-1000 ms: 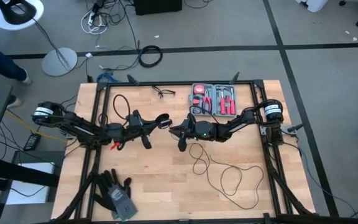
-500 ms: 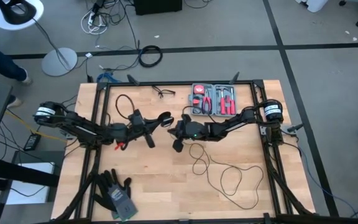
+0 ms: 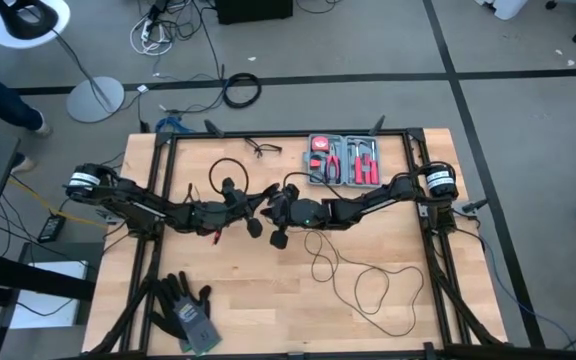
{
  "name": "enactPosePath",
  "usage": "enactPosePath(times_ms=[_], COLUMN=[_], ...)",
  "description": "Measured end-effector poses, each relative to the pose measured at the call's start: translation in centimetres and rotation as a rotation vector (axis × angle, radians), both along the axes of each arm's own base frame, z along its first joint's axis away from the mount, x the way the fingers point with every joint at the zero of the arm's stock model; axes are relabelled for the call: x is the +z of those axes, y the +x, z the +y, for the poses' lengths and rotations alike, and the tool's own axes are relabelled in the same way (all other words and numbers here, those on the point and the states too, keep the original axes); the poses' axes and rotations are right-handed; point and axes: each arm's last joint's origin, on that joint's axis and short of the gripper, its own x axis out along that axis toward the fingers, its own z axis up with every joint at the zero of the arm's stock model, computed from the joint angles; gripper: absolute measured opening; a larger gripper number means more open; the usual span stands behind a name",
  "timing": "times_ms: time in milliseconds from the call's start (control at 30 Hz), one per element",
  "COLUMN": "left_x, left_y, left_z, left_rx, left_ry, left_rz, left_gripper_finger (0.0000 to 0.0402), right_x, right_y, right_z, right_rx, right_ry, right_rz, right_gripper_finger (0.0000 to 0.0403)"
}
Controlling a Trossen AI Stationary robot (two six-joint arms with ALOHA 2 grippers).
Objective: Coil cords
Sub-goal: Coil the black wire onto the spool
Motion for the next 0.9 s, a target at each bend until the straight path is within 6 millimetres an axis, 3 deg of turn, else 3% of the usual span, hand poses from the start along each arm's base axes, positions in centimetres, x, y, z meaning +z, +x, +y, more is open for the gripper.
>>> enactPosePath(times_ms=[333,900], left_x=[-1.1,-1.3], left_y=[-0.4,-0.3], left_z=[0.0,-0.1], left_rx=[0.007,-0.045], left_ry=[0.009,-0.033], left_rz=[0.125,0.127], left_gripper_finger=[0.0,0.0], right_x=[1.5,5.1], right_y=[-0.8,-2.8], right_z=[0.0,-0.4], right_rx=[-0.015,-0.049], right_ry=[-0.028,-0.079], right_rz=[0.036,0.069], right_gripper_finger=[0.0,0.0])
